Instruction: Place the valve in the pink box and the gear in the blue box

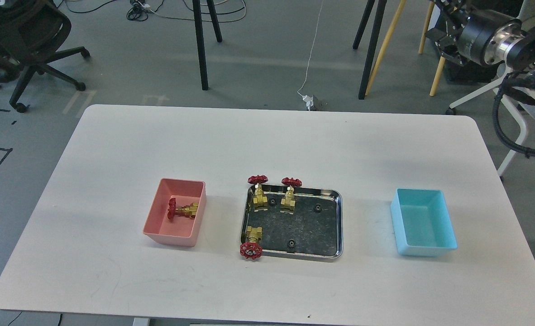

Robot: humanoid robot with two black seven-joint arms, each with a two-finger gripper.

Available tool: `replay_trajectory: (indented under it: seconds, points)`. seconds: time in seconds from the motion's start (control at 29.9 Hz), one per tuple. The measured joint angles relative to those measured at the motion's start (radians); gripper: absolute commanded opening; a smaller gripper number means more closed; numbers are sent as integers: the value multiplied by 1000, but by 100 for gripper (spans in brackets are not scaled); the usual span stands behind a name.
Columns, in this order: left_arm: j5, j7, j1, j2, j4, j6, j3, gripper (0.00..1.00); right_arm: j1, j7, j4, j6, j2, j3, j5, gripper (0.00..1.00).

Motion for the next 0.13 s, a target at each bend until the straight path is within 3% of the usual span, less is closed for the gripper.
replay_trajectory:
  seconds: [0.13]
  points:
    - [71,-3,0,-59,0,0,43,99,11,-51,-107,-192,114,53,27,98]
